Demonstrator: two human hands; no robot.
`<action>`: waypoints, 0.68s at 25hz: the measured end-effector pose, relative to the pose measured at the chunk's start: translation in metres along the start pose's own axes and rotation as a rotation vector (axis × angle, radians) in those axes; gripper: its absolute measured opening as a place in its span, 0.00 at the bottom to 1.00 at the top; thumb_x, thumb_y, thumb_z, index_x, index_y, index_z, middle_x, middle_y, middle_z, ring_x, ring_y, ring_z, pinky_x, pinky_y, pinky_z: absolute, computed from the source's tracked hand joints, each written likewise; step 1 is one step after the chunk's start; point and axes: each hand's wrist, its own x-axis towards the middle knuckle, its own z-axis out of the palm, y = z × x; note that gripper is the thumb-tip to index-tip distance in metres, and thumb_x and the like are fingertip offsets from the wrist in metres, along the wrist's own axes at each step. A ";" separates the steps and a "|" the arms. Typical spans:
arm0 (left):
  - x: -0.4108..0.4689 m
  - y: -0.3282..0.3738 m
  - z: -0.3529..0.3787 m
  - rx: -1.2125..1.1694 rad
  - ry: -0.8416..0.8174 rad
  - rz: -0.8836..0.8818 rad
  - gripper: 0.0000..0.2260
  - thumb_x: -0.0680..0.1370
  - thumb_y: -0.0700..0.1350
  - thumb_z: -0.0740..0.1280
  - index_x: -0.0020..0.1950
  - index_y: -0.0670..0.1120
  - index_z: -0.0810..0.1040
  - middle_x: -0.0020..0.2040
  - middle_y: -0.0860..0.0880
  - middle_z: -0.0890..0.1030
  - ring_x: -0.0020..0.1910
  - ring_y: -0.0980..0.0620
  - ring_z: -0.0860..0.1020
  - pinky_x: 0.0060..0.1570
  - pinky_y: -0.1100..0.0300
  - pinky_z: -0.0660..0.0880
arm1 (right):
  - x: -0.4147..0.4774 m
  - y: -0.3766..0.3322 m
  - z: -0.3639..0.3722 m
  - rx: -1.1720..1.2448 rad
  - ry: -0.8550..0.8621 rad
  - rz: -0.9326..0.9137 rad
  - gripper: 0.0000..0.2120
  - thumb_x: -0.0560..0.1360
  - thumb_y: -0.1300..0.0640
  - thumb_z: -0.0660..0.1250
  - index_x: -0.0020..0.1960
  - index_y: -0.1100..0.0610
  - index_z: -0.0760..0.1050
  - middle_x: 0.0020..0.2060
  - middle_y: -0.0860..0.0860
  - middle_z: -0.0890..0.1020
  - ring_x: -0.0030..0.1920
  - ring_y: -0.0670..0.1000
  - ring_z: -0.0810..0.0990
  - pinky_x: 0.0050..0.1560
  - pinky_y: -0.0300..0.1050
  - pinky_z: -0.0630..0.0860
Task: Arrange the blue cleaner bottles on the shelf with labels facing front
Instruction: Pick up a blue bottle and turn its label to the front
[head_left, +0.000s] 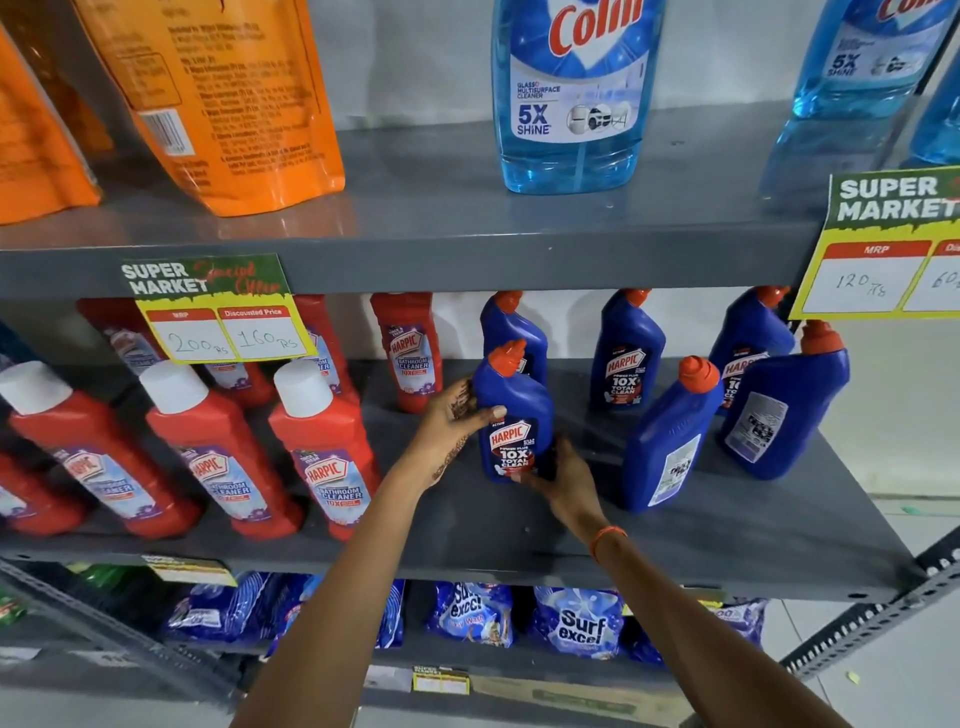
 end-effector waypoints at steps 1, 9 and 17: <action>-0.001 0.001 0.000 -0.001 0.005 0.004 0.20 0.72 0.33 0.69 0.63 0.40 0.72 0.56 0.44 0.80 0.55 0.50 0.80 0.52 0.62 0.79 | -0.001 -0.002 0.000 -0.014 0.004 0.005 0.28 0.64 0.55 0.77 0.59 0.58 0.69 0.57 0.57 0.80 0.56 0.56 0.78 0.53 0.46 0.74; -0.033 0.018 0.042 0.702 0.267 0.401 0.41 0.72 0.54 0.70 0.75 0.42 0.49 0.76 0.46 0.57 0.74 0.48 0.59 0.71 0.55 0.62 | -0.039 -0.034 -0.010 -0.311 0.290 -0.234 0.25 0.68 0.58 0.69 0.62 0.67 0.69 0.57 0.66 0.76 0.58 0.56 0.73 0.58 0.52 0.74; -0.033 0.018 0.135 0.643 0.103 0.542 0.24 0.73 0.53 0.67 0.66 0.44 0.70 0.61 0.42 0.79 0.60 0.49 0.76 0.60 0.56 0.74 | -0.067 -0.007 -0.093 -0.077 0.663 -0.522 0.12 0.69 0.60 0.62 0.53 0.57 0.70 0.48 0.59 0.74 0.51 0.47 0.68 0.52 0.46 0.71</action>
